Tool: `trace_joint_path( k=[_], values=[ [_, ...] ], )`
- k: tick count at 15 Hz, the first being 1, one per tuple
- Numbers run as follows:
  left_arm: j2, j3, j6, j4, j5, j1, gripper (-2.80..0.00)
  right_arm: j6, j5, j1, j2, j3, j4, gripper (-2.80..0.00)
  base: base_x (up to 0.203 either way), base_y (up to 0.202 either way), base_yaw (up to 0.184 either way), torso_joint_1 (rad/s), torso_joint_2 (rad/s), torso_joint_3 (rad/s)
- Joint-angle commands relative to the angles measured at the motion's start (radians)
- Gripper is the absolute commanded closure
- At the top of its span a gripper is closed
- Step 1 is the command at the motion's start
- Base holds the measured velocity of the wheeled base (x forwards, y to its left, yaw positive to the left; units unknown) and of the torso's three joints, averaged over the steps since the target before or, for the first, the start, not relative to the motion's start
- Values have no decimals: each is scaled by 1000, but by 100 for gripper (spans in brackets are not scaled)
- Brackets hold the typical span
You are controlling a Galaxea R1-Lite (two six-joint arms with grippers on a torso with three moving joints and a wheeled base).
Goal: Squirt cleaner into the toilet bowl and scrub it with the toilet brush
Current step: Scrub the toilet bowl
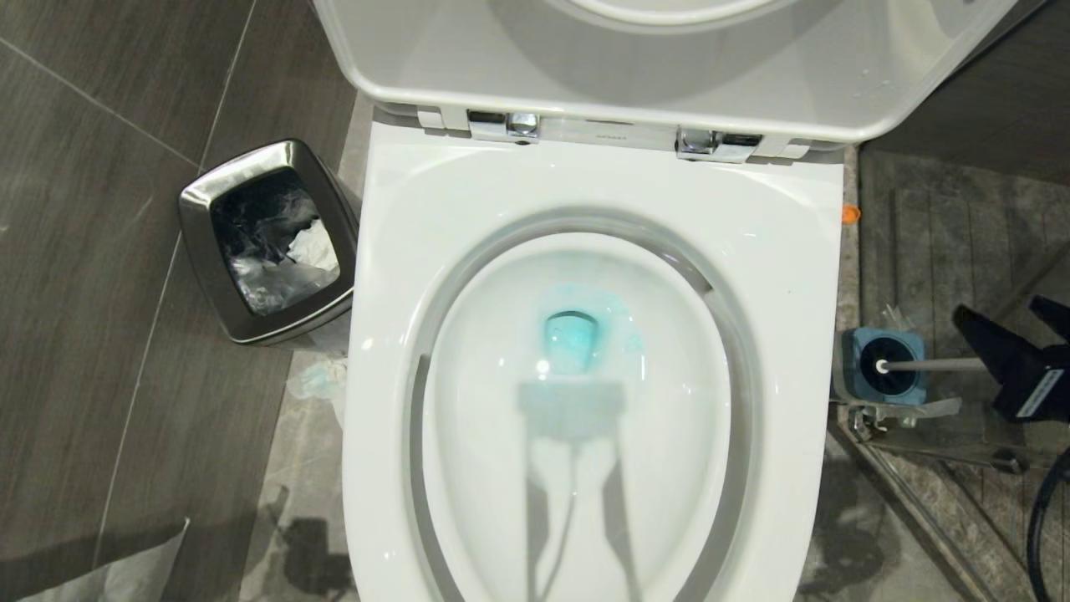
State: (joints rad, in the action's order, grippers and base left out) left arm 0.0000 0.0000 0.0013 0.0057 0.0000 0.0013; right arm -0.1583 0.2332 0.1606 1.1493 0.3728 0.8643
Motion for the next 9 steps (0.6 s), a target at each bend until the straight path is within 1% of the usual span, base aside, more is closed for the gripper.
trace_joint_path(
  k=[1, 3, 5, 7, 9],
  values=[
    [0, 0, 0, 0, 0, 0, 0, -3, 8, 0, -120, 0, -65, 0, 0, 0, 0, 0, 0, 0],
    [0, 0, -1, 0, 0, 0, 0, -32, 20, 0, -174, 3, -136, 0, 0, 0, 0, 0, 0, 0],
    [0, 0, 0, 0, 0, 0, 0, -66, 57, 0, -230, 16, -227, 0, 0, 0, 0, 0, 0, 0],
    [0, 0, 0, 0, 0, 0, 0, -75, 95, 0, -294, 49, -360, 0, 0, 0, 0, 0, 0, 0],
    [0, 0, 0, 0, 0, 0, 0, -80, 111, 0, -372, 89, -508, 0, 0, 0, 0, 0, 0, 0]
  ],
)
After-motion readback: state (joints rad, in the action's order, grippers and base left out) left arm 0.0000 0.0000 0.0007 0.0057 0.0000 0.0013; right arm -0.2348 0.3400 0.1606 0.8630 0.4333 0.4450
